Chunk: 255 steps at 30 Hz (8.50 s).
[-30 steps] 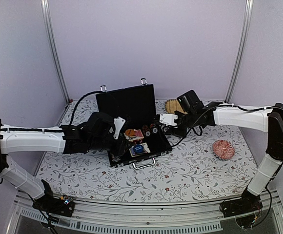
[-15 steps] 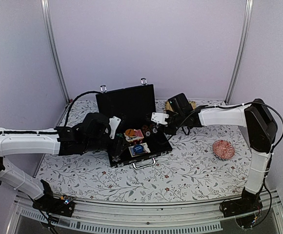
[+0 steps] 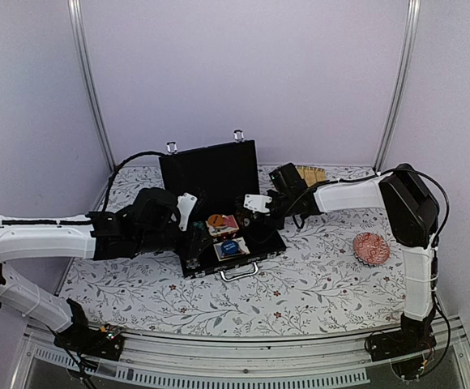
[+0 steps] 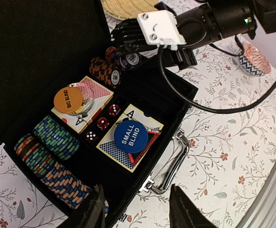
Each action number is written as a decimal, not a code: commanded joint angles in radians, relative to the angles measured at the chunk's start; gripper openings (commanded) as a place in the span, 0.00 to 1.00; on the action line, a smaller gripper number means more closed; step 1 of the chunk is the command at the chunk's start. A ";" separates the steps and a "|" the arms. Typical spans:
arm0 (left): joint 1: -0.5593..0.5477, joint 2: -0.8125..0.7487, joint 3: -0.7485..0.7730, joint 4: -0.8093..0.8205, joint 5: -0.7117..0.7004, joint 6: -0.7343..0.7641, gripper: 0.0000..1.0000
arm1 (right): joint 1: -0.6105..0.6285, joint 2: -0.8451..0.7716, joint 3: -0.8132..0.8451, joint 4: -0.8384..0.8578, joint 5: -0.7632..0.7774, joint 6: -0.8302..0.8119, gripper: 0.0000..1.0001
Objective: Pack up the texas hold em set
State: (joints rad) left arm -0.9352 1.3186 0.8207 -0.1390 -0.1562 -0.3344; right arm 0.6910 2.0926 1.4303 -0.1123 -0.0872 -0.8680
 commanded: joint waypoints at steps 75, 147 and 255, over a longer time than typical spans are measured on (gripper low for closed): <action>0.036 -0.052 -0.054 0.036 -0.019 -0.018 0.47 | -0.019 0.137 0.206 -0.266 -0.060 0.013 0.05; 0.927 0.734 0.695 0.127 0.987 -0.403 0.50 | -0.201 -0.468 -0.263 -0.349 -0.323 0.274 0.48; 0.176 -0.094 -0.103 -0.070 0.404 0.081 0.00 | -0.168 -0.116 0.056 -0.527 -0.803 0.354 0.53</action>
State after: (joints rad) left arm -0.7109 1.2644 0.7818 -0.2550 0.1429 -0.2226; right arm 0.4660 1.9198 1.4807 -0.6556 -0.8787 -0.5213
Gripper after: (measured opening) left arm 0.023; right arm 0.545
